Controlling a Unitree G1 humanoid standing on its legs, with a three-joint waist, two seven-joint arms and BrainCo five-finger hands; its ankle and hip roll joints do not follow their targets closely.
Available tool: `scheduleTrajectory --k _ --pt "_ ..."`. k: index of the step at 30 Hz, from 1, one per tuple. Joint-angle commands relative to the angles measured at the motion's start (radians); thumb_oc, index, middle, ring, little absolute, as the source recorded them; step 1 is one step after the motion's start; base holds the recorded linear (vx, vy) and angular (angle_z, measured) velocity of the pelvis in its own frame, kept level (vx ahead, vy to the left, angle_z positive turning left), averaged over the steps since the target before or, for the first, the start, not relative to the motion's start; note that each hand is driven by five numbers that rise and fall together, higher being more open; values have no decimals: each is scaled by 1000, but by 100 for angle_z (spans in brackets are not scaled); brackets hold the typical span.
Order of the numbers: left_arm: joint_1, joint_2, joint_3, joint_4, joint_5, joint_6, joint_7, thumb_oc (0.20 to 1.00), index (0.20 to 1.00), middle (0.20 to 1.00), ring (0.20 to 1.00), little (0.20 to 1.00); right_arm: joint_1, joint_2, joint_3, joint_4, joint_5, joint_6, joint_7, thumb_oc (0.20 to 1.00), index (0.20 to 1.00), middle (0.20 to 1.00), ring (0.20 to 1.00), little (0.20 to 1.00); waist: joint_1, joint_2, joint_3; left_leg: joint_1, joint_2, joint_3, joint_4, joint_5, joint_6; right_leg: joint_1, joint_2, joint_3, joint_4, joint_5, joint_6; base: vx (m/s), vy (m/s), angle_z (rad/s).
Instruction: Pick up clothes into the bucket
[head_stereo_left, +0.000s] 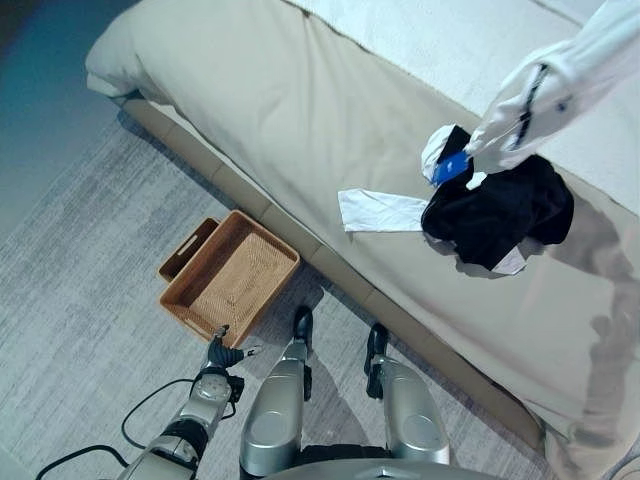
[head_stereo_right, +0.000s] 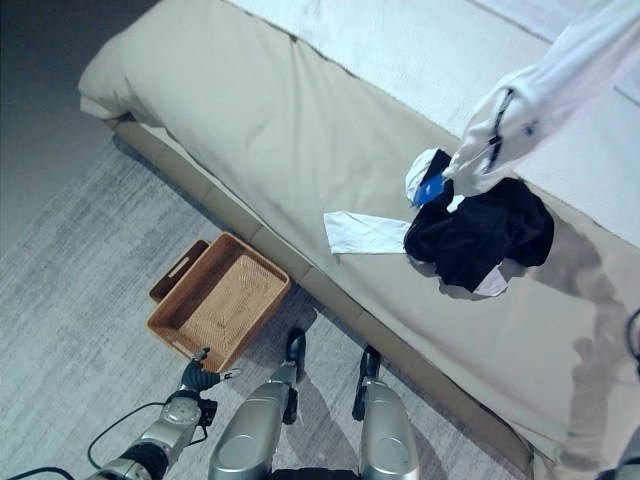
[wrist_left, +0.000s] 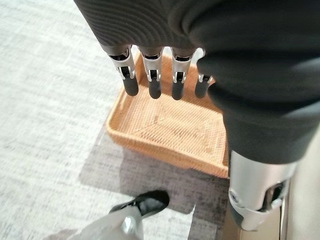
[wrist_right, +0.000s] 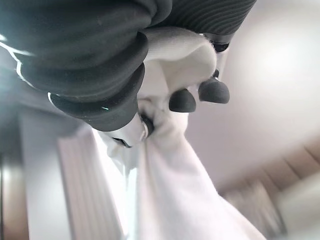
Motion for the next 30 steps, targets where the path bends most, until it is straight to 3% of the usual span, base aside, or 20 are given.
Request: scheduleTrajectory --k 1,8,11,12,16,18,19,20,30 --pt "78 -4 -4 23 30 3 -14 1000 1000 1000 1000 1000 -16 -30 82 -63 5 -25 -16 200 200 200 200 200 -13 -60 -165 -23 -26 -2 93 -108 -7 9 -38 2 -57 84 60 93 -8 -7" --pt "101 23 -16 -101 24 -9 -47 1000 1000 1000 1000 1000 -42 -26 105 -90 33 -39 9 200 200 200 200 200 -27 -62 -253 52 -16 22 85 -136 -8 82 -23 18 -90 69 63 70 2 -9" --pt "106 79 -7 -374 -64 -40 -82 1000 1000 1000 1000 1000 -18 -5 137 -123 71 -32 78 200 200 200 200 200 -37 -51 -307 97 -5 41 56 -135 -10 120 -16 21 -111 65 64 78 -8 -20" --pt "110 81 -6 -378 -65 -38 -83 1000 1000 1000 1000 1000 -16 -4 136 -124 71 -32 78 200 200 200 200 200 -37 -52 -307 100 -5 41 54 -135 -10 123 -15 21 -113 65 64 78 -7 -13" --pt "99 161 21 -660 -202 -57 -150 1000 1000 1000 1000 1000 59 22 160 -206 88 -19 173 200 200 200 200 200 -52 -38 -359 148 1 56 44 -146 -11 170 -13 23 -135 63 66 81 -3 -10" --pt "31 260 20 -838 -280 -67 -192 1000 1000 1000 1000 1000 108 39 209 -240 101 -12 258 200 200 200 200 200 -57 -30 -390 181 8 69 34 -152 -11 198 -10 29 -154 62 69 73 -23 -13" --pt "32 261 20 -839 -282 -66 -193 1000 1000 1000 1000 1000 109 39 208 -241 101 -11 259 200 200 200 200 200 -56 -31 -389 182 8 70 33 -153 -11 200 -9 30 -155 62 69 61 -35 -21" --pt "-67 330 -7 -888 -296 -70 -209 1000 1000 1000 1000 1000 132 47 248 -267 114 -8 309 200 200 200 200 200 -59 -26 -409 202 14 81 28 -155 -12 217 -10 34 -166 62 71 33 -19 -18" --pt "-437 424 -253 -927 -454 -59 -270 1000 1000 1000 1000 1000 184 60 334 -468 211 -11 435 200 200 200 200 200 -69 -5 -441 250 25 98 -8 -140 -19 268 2 43 -214 78 74 8 -16 -11"
